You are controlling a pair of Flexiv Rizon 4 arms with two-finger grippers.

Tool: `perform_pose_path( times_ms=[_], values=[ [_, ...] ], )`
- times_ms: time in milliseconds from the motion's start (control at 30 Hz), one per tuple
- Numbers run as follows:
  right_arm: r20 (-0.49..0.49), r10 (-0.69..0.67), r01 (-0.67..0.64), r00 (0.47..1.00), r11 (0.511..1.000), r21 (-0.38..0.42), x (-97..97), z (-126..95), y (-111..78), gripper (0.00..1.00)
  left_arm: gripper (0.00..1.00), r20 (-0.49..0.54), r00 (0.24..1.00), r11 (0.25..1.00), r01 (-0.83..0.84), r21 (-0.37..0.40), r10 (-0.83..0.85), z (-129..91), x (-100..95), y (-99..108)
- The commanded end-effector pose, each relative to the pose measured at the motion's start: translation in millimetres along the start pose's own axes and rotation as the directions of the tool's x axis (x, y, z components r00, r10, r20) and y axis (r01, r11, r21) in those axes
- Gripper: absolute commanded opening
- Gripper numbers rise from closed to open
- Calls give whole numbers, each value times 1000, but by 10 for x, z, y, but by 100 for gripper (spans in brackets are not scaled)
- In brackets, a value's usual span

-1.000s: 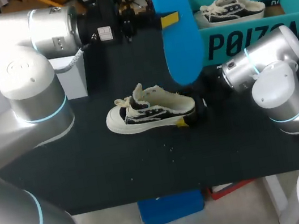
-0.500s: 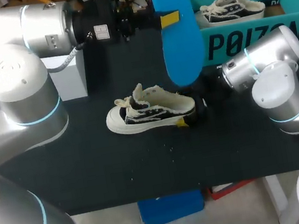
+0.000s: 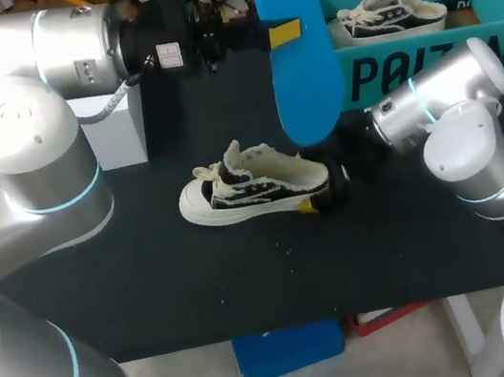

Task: Take the shoe out of the shoebox, open the shoe tongue, remove and reinsert the insole, then place the shoe into the shoebox

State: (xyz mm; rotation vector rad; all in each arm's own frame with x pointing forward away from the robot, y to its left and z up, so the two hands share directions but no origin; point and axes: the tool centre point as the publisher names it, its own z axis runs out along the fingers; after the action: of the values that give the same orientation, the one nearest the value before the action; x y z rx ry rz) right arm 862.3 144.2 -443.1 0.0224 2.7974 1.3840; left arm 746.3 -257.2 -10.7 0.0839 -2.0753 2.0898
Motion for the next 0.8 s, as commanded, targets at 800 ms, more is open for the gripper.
perform_pose_path(
  times_ms=[800],
  values=[
    [-67, -138, 152, 988, 818, 554, 47, -341, 258, 100, 0, 4, 1000, 1000, -1, 0, 1, 7, 7, 6]
  ],
)
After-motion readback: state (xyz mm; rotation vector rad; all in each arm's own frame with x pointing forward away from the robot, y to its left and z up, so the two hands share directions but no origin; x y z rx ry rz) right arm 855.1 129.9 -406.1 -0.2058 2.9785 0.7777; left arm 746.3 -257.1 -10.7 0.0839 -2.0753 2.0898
